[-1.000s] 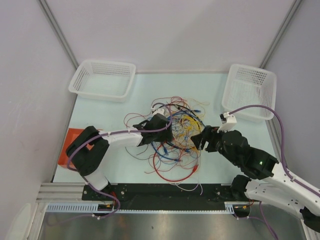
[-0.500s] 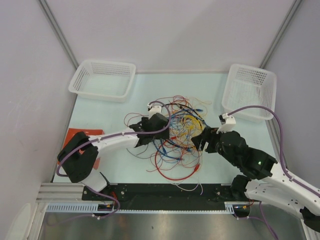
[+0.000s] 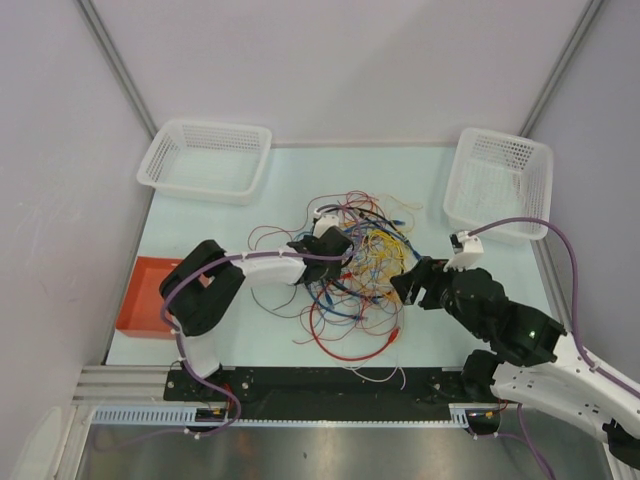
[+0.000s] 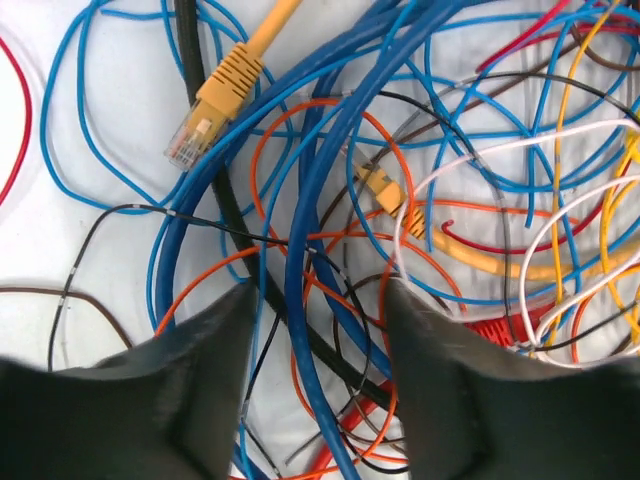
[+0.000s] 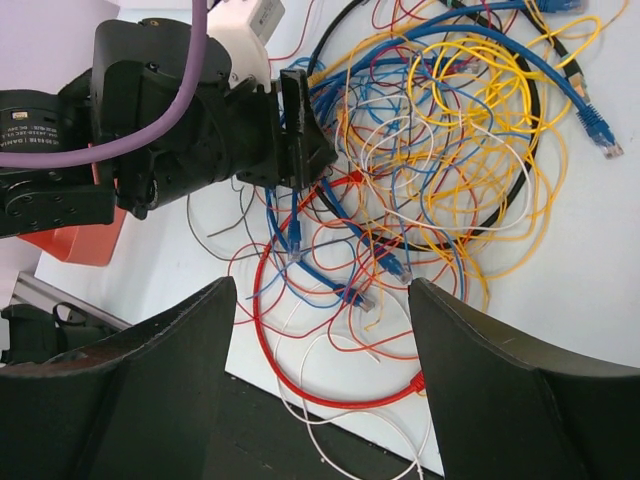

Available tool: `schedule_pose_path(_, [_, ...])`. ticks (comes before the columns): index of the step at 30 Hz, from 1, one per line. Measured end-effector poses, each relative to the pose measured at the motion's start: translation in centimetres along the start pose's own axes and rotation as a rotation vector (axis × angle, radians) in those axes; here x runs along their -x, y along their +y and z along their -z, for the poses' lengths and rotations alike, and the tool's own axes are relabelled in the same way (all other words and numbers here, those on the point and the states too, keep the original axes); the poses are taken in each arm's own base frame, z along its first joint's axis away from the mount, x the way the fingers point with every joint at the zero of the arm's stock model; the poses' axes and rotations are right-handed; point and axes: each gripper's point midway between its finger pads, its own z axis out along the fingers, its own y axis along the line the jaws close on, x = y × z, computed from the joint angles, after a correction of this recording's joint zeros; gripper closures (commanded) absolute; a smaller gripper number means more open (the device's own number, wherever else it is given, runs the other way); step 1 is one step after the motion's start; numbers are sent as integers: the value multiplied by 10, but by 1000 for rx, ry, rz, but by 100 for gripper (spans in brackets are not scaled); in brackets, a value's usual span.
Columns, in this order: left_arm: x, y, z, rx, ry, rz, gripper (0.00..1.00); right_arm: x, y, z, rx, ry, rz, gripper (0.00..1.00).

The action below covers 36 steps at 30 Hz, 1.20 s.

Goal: Untangle the cables

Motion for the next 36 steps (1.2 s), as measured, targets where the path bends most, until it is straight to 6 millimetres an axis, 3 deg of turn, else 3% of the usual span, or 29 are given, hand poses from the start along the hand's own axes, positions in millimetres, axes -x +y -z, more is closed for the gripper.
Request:
schedule_pose_path(1, [1,0,0,2,-2,3,69,1,0,1,1,-5,-2,25])
schedule_pose_path(3, [1,1,-1,5,0,5,85,2,-1,2,-1,-9,-2,26])
schedule_pose_path(4, [1,1,-1,7,0,5,100,1,-2,2,-3,-7,-1,26])
schedule_pose_path(8, [5,2,4,-2,-12,14,100,0,-2,1,-6,-4,0,26])
schedule_pose_path(12, [10,12,35,-29,-17,-2,100,0,-2,1,-6,-4,0,26])
schedule_pose_path(14, [28,15,68,-82,-55,-5,100,1,-1,1,-2,-6,-1,26])
schedule_pose_path(19, [100,21,166,-300,-277,66,100,7,8,1,38,-23,-9,27])
schedule_pose_path(22, [137,31,215,-383,-395,88,100,10,19,1,85,-31,-14,27])
schedule_pose_path(25, [161,30,249,-446,-469,71,100,15,37,1,158,-35,-10,27])
schedule_pose_path(27, [165,26,257,-477,-481,47,100,23,50,3,211,-47,-15,27])
schedule_pose_path(36, [152,20,254,-510,-430,-5,100,71,120,4,439,-157,-27,26])
